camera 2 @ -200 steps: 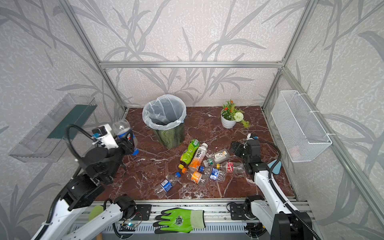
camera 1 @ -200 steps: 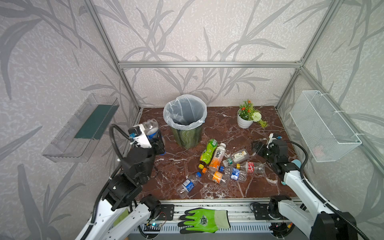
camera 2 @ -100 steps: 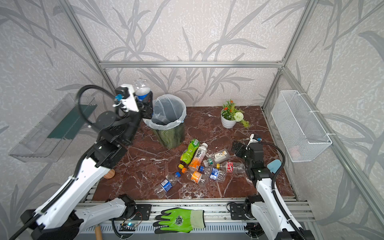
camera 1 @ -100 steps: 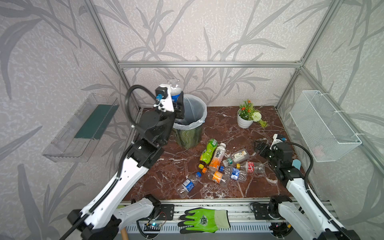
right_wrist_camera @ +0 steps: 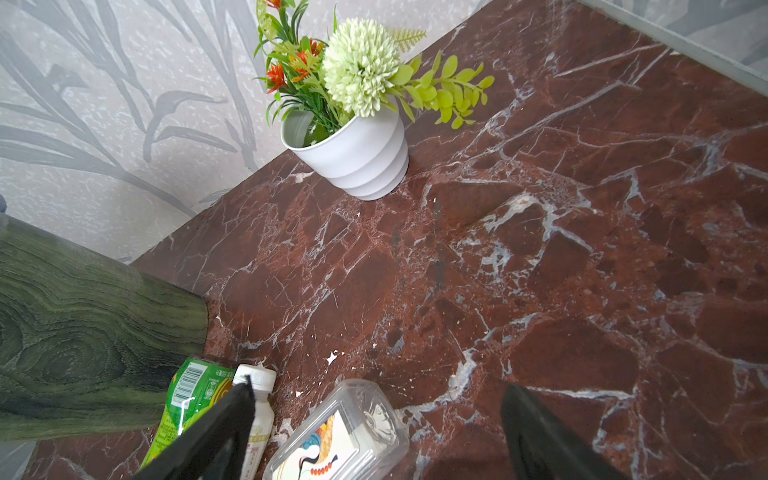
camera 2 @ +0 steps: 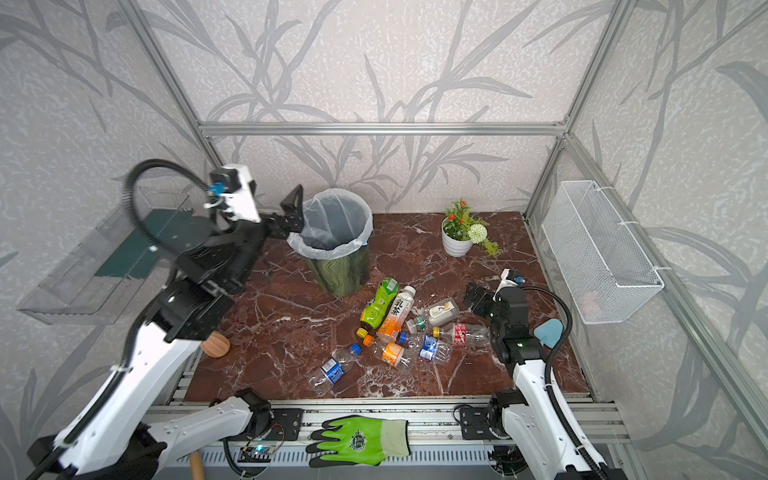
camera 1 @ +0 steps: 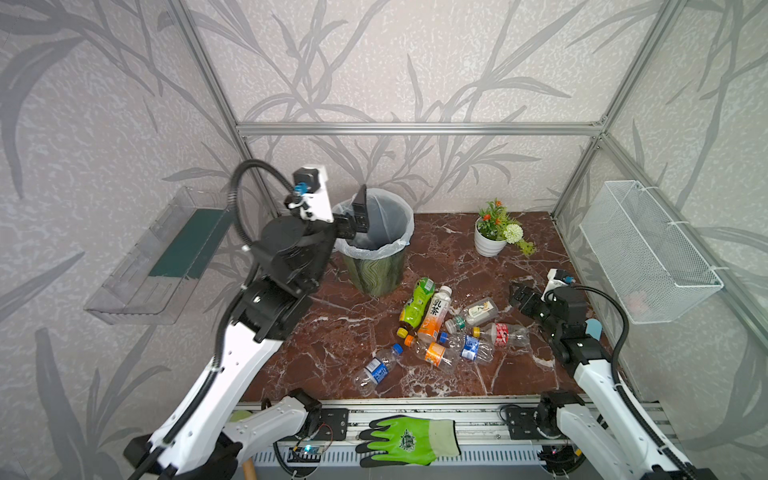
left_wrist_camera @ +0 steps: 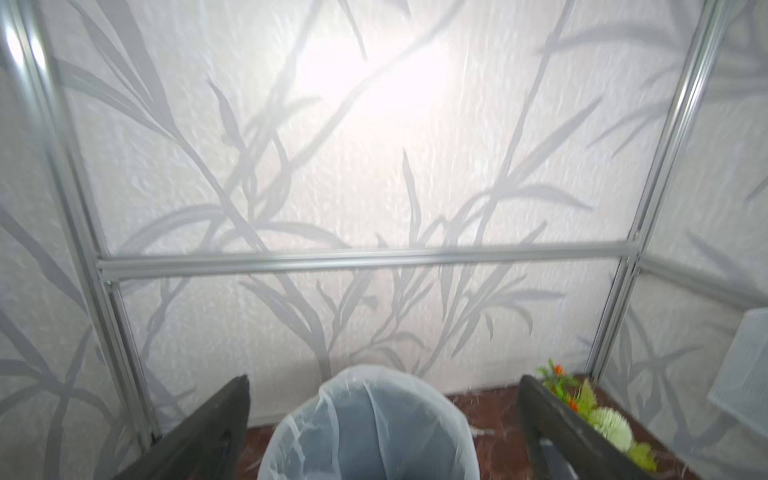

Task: Throw the plastic bottles in the bin
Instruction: 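Draw left gripper back from bin while right gripper reaches toward white bottle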

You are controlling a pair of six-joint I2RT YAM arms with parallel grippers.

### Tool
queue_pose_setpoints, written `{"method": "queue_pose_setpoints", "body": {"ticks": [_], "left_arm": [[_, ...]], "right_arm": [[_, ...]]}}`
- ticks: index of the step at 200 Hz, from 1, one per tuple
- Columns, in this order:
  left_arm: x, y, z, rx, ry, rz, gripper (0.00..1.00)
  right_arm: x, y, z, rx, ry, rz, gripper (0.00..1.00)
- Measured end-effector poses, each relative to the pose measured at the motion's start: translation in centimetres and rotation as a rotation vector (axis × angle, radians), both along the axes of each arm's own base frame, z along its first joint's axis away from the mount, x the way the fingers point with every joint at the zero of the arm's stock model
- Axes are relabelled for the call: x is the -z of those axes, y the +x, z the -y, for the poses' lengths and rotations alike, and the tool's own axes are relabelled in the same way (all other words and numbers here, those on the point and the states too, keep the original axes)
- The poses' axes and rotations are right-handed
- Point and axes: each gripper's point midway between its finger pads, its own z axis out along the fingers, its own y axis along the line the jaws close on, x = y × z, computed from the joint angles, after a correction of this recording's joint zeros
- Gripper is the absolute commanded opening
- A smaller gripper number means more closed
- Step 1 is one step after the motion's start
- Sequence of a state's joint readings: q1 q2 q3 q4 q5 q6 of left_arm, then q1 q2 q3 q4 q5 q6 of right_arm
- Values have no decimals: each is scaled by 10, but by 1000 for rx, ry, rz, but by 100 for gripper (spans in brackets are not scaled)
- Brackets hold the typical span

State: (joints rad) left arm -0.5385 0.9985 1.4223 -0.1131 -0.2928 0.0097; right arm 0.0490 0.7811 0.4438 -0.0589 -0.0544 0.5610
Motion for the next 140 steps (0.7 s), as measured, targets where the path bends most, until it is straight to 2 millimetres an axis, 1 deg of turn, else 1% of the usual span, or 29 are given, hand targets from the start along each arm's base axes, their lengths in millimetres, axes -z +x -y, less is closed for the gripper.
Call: {"method": "queue_pose_setpoints", "body": {"ticks": [8, 19, 28, 35, 48, 59, 69, 81, 86, 92, 101, 107, 121, 130, 140], "left_arm": [[-12, -17, -10, 1, -29, 45, 99], [-14, -30, -18, 1, -52, 73, 99], [-5, -33, -21, 1, -60, 62, 99], [8, -30, -19, 2, -56, 34, 99], [48, -16, -12, -1, -35, -57, 99], [89, -5, -8, -15, -15, -150, 99], [135, 4, -6, -34, 16, -252, 99], [180, 6, -10, -71, 43, -349, 99], [194, 5, -14, -88, 50, -380, 99], [206, 2, -20, -114, 54, -403, 99], [214, -4, -30, -153, 44, -416, 99], [214, -8, -38, -182, 28, -413, 99], [203, -18, -55, -235, -24, -376, 99], [198, -23, -63, -262, -52, -359, 99], [193, -28, -72, -289, -81, -341, 99]], "right_arm": [[1, 0, -1, -1, 9, -3, 90], [2, 0, -3, -6, 20, -11, 89], [4, 0, -5, -13, 34, -19, 88], [6, 0, -8, -22, 47, -28, 87], [8, 2, -15, -37, 67, -49, 86], [10, 3, -25, -61, 84, -72, 86], [12, 4, -38, -91, 99, -95, 86], [12, 5, -58, -135, 104, -121, 86], [12, 5, -67, -157, 104, -132, 86], [11, 5, -80, -187, 101, -145, 86], [9, 4, -99, -231, 99, -160, 86], [8, 4, -111, -255, 94, -170, 86], [6, 5, -137, -304, 94, -194, 84], [8, 4, -154, -334, 94, -216, 83], [14, 3, -168, -358, 90, -246, 81]]}}
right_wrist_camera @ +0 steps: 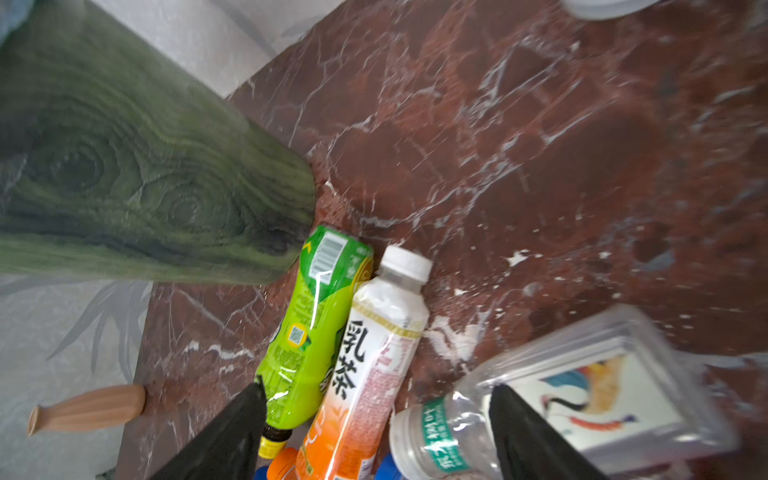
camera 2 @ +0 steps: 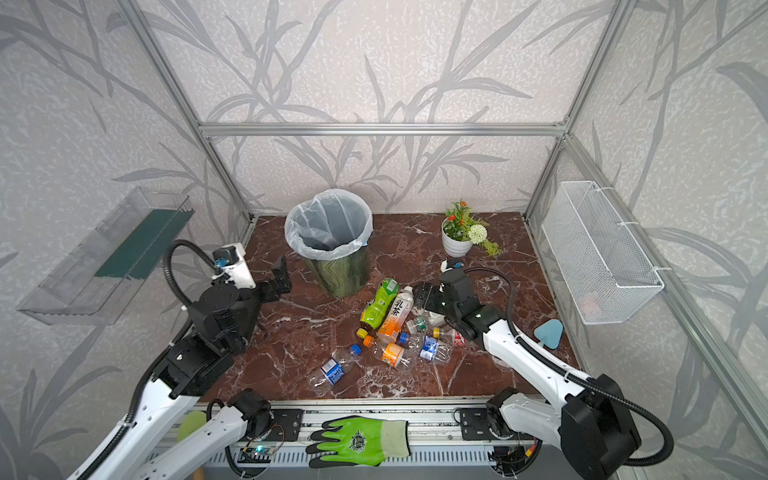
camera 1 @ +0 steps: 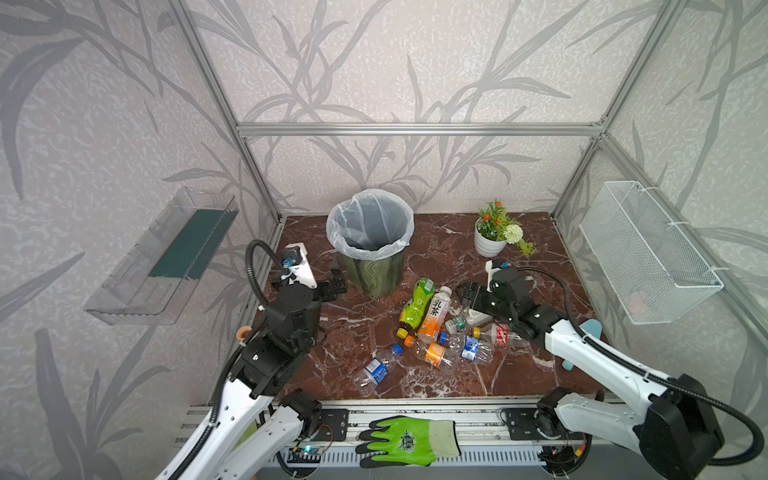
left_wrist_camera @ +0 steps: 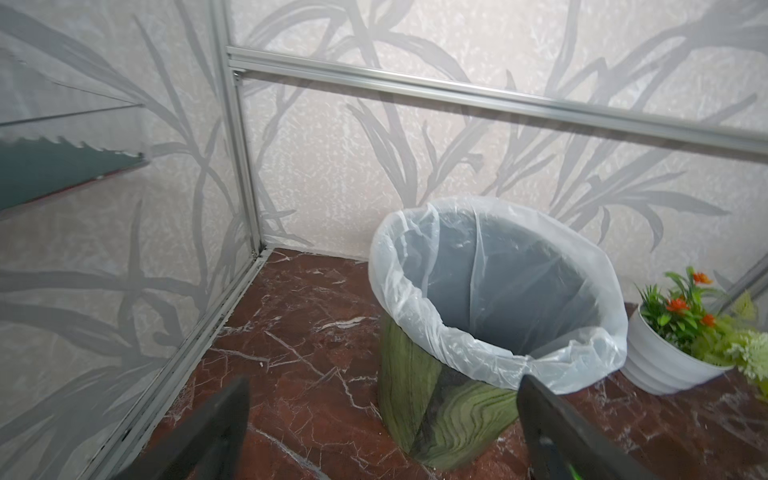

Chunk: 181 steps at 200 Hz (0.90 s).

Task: Throw the plastic bottles in the bin
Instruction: 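Draw left gripper back from bin while right gripper reaches toward white bottle, then grasp the white milk-tea bottle with the right gripper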

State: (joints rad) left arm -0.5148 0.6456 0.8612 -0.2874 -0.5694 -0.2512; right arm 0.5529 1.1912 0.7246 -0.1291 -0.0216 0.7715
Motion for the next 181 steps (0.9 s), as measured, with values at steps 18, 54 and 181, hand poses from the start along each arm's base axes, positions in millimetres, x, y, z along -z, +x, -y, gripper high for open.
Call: {"method": "queue_pose_setpoints", "body": {"ticks": [18, 54, 181], "left_arm": [[2, -3, -9, -40, -13, -8, 99], [15, -2, -21, -88, -10, -56, 99], [23, -7, -38, -140, -20, -76, 99]], "right_arm": [[17, -2, -17, -25, -22, -67, 78], [41, -5, -37, -56, -74, -172, 76], [92, -20, -79, -144, -179, -374, 74]]}}
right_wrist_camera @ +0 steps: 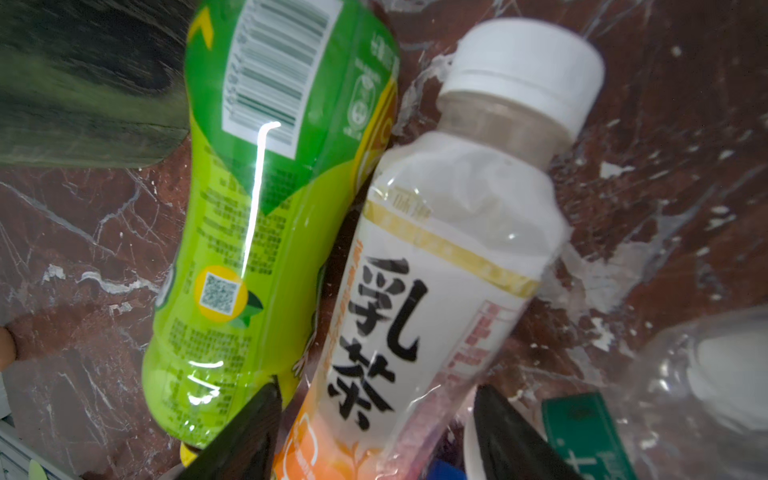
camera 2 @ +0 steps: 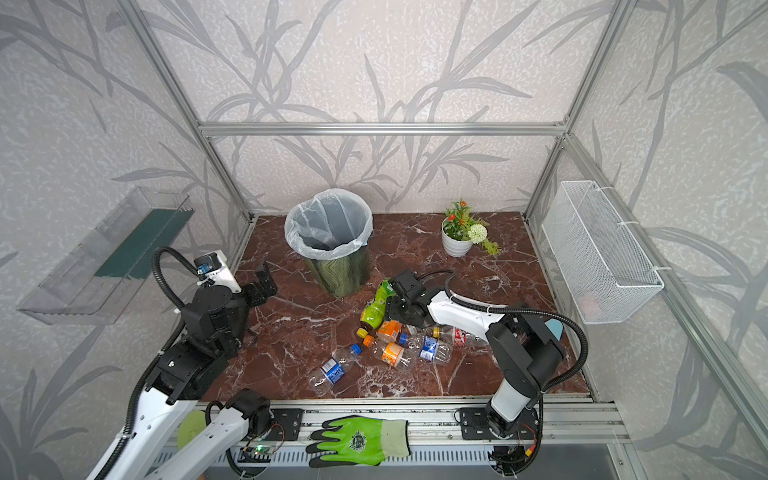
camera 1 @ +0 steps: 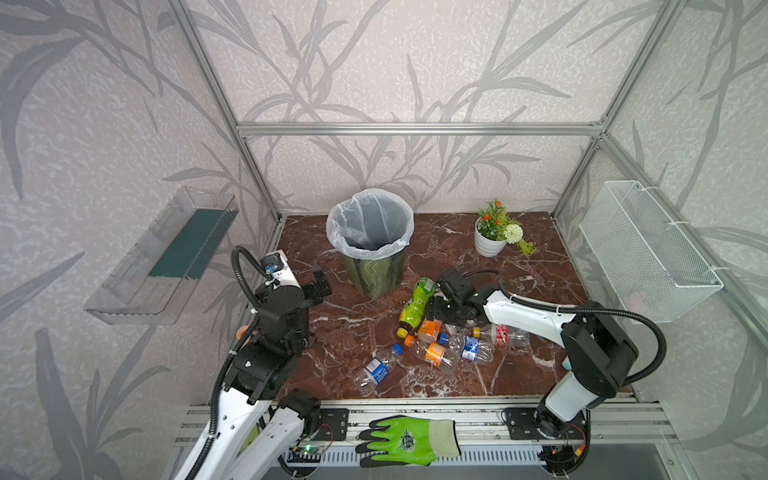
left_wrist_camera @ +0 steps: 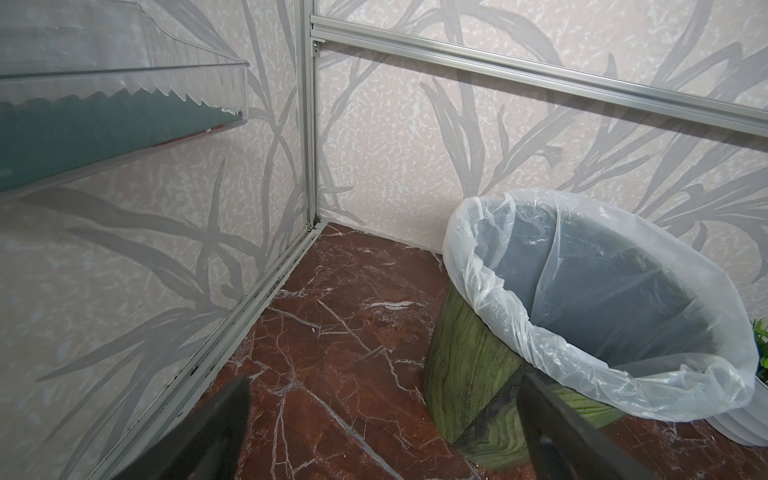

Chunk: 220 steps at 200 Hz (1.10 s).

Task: Throw the plastic bottles in the bin
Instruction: 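Grasp the white milk-tea bottle with the right gripper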

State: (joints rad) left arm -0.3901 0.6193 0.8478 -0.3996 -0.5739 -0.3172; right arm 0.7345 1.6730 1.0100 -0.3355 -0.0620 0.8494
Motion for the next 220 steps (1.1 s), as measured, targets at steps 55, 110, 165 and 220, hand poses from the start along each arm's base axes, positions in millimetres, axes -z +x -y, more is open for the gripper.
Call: {"method": "queue_pose_setpoints", "body": {"ticks": [55, 110, 165, 220], "left_arm": [[3, -1, -4, -13, 8, -16, 99], [8, -2, -7, -22, 16, -36, 99], [10, -3, -8, -27, 15, -45, 99], [42, 0, -8, -47, -3, -108, 99]], "right_arm": [[16, 7, -8, -4, -32, -34, 74], [27, 12, -13, -4, -45, -51, 68], [23, 22, -22, 12, -4, -23, 47], [-49, 43, -18, 25, 116, 179, 42]]}}
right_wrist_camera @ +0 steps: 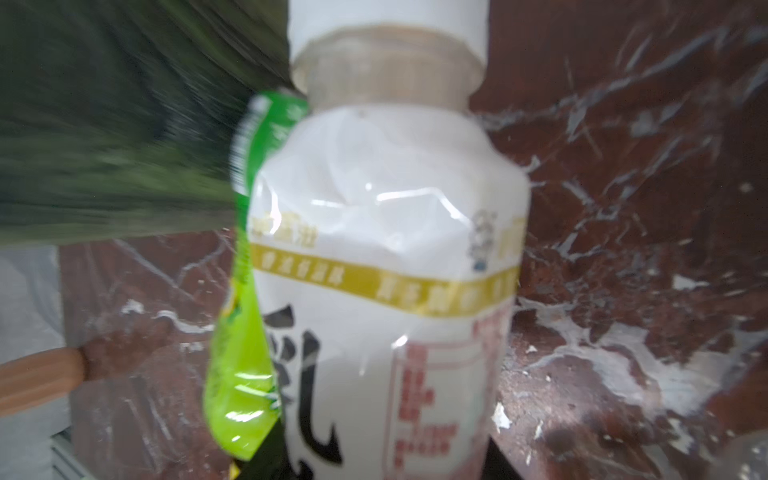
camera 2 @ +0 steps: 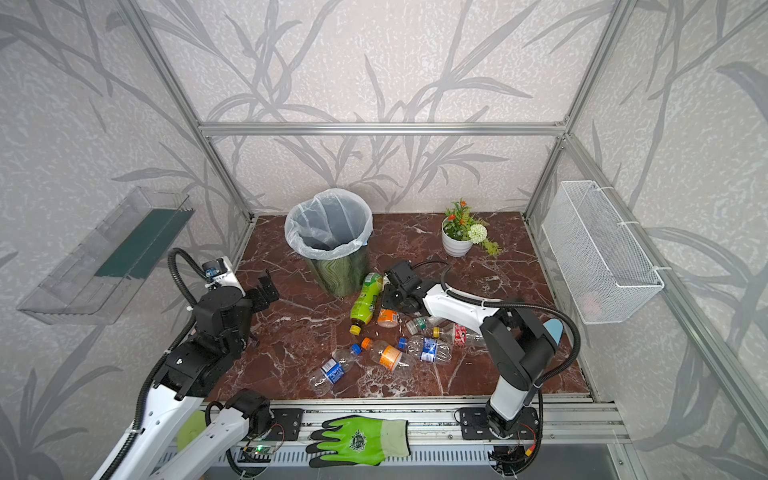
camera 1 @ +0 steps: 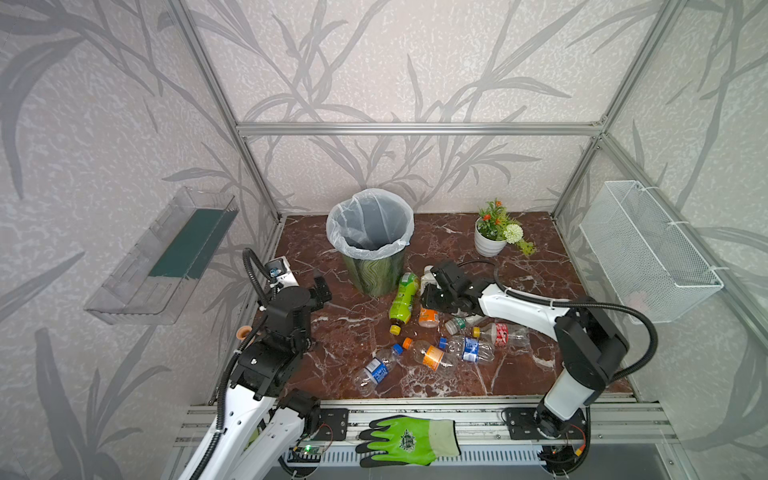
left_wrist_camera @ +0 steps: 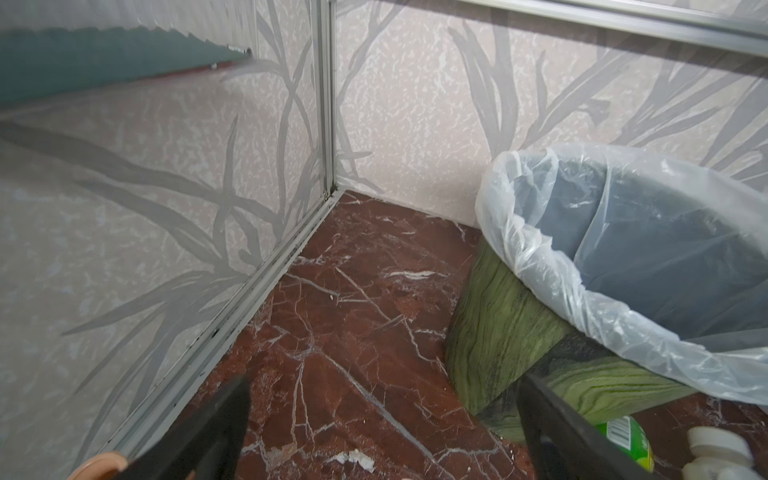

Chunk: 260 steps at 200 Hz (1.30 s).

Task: Throw the plastic bottles in the bin
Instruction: 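Grasp the white milk-tea bottle with the right gripper, then release white bottle over bin with right gripper while left gripper nears green bottle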

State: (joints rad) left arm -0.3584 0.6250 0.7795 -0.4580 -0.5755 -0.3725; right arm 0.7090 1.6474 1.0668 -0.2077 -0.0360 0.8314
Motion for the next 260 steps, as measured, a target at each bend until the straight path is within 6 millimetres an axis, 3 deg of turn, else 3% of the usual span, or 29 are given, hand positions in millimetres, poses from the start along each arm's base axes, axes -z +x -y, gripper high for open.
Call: {"method": "queue_pose_setpoints", "body": {"ticks": [42, 82, 122, 138, 150, 171, 183, 199, 213, 228, 236, 248, 260], "left_arm": [[38, -1, -4, -53, -48, -88, 99], [81, -6, -8, -114, -96, -209, 99], [120, -19, -9, -154, -160, -323, 99], [126, -22, -6, -146, -184, -336, 98], [128, -24, -5, -139, -198, -339, 98], [126, -27, -4, -129, -219, -326, 98], [123, -28, -3, -125, -233, -311, 98], [120, -29, -2, -121, -253, -296, 98], [119, -30, -2, -117, -261, -288, 98], [117, -33, -2, -117, -261, -286, 99], [114, -33, -3, -112, -258, -282, 99], [109, -32, -1, -88, -245, -276, 99], [101, -31, 2, -63, -242, -260, 99]], "right_arm": [[-112, 13, 35, 27, 123, 401, 42], [-255, 5, 58, -20, 139, 906, 41], [-399, -21, 67, -34, 218, 1352, 44], [-438, -26, 62, -41, 275, 1462, 44], [-455, -21, 49, -59, 317, 1508, 44], [-460, 6, 6, -129, 404, 1500, 47], [-443, 35, -33, -193, 433, 1446, 54], [-386, 81, -88, -285, 422, 1310, 59], [-309, 113, -120, -344, 372, 1141, 71], [-244, 127, -132, -379, 300, 987, 79], [-227, 128, -131, -389, 267, 942, 84], [-232, 128, -122, -388, 235, 945, 88], [-263, 118, -104, -371, 212, 1002, 91]]}}
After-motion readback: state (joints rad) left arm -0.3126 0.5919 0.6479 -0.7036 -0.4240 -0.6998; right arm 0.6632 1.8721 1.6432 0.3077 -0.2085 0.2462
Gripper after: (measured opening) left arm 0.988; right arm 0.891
